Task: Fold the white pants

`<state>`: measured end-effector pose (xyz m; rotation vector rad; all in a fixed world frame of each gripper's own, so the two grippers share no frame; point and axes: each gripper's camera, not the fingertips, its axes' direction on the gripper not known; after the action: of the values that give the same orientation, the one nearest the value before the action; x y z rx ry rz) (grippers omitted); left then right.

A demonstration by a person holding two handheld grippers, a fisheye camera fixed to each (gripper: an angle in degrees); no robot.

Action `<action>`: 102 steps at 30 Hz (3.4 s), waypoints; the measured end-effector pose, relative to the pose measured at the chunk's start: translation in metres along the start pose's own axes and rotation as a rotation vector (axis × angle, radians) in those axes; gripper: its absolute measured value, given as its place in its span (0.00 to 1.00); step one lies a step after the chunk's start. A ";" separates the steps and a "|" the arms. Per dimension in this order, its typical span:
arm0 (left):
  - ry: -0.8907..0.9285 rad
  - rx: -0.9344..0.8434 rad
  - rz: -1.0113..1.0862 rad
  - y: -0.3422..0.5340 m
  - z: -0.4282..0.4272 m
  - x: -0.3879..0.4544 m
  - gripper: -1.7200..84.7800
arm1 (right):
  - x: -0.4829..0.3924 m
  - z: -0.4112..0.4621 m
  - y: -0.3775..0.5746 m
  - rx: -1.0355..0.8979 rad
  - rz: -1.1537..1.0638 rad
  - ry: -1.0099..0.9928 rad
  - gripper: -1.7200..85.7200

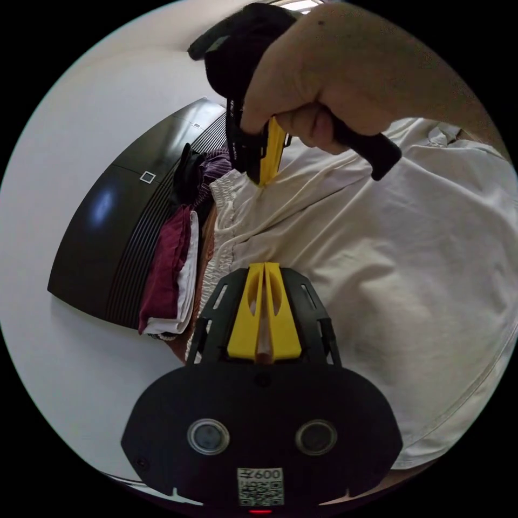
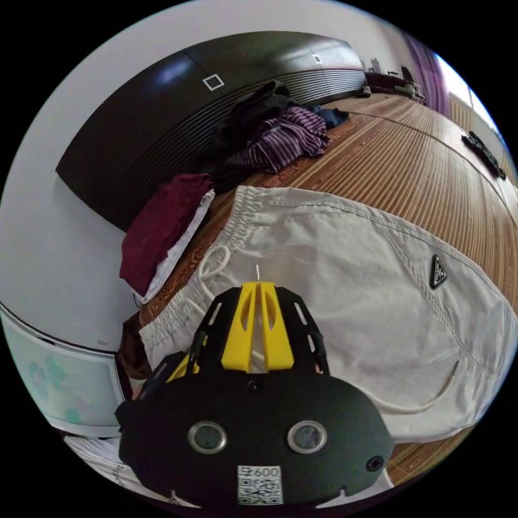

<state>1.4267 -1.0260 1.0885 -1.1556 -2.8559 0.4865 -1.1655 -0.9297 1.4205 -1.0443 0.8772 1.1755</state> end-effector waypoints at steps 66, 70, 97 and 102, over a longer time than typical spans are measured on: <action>-0.346 -0.043 -0.037 -0.015 0.046 0.243 0.03 | 0.016 -0.568 0.451 0.269 0.342 0.693 0.01; -0.363 -0.078 0.038 -0.016 0.048 0.244 0.03 | 0.011 -0.576 0.522 0.290 0.400 0.728 0.01; 0.842 0.018 -1.112 0.318 0.011 -0.167 0.15 | 0.007 -0.562 0.625 0.433 0.457 1.091 0.01; 1.069 -0.002 -1.259 0.352 0.072 -0.211 0.13 | -0.043 -0.526 0.654 0.490 0.298 1.065 0.01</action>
<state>1.8074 -0.9513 0.9367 0.4480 -1.9647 -0.1858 -1.8208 -1.4027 1.1913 -1.1208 2.0868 0.4977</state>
